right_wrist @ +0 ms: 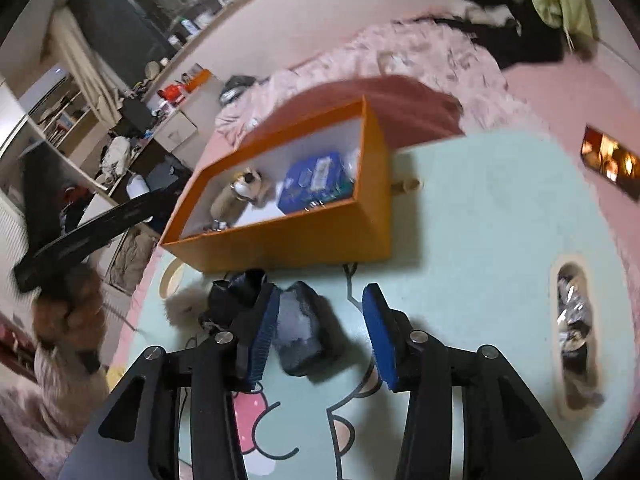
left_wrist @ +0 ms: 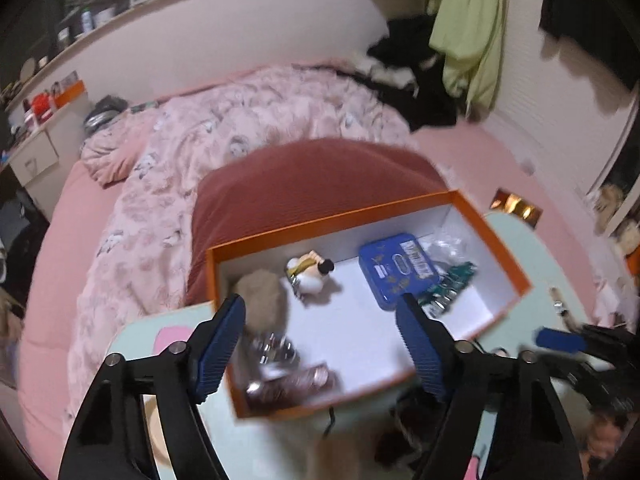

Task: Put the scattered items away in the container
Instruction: 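Grasp the white figurine keychain with the left gripper, place on table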

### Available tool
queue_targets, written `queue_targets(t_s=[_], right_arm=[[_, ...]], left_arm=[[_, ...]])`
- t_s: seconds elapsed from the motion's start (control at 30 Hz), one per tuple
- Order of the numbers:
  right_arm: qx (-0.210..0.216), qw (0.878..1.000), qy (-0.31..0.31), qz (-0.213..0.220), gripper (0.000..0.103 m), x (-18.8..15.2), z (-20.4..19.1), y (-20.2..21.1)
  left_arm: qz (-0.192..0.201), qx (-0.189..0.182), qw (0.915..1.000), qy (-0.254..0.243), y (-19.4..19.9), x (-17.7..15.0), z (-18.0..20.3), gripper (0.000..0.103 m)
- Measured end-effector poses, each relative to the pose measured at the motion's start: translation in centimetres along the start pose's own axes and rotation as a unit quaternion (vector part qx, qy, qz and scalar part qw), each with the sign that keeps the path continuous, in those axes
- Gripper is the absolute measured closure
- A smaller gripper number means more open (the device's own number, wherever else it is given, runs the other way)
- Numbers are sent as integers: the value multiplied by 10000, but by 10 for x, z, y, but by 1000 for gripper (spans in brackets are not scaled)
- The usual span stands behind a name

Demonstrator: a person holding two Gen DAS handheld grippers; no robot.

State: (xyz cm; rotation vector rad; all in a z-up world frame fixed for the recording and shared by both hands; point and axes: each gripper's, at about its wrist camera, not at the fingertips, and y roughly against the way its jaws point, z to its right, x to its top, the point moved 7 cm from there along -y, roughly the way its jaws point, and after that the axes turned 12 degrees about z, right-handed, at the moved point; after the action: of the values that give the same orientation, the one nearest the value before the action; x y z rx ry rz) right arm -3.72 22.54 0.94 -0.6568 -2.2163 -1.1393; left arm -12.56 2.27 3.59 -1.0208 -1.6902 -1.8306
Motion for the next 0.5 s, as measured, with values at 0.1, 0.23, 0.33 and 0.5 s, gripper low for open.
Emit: queue_targets(t_s=[0.1, 0.23, 0.33, 0.5], right_arm=[[80, 9997, -240, -69, 58, 0, 4, -3], [130, 9988, -460, -139, 58, -7, 12, -6], [156, 9984, -524, -155, 58, -10, 17, -4], [226, 9981, -550, -189, 58, -12, 18, -3]], left_arm=[[-183, 266, 9989, -344, -29, 7, 7, 38], [-586, 505, 9933, -856, -61, 9, 15, 38], [-1089, 612, 9869, -1022, -82, -3, 13, 51], [-1316, 327, 9886, -659, -88, -9, 6, 69]])
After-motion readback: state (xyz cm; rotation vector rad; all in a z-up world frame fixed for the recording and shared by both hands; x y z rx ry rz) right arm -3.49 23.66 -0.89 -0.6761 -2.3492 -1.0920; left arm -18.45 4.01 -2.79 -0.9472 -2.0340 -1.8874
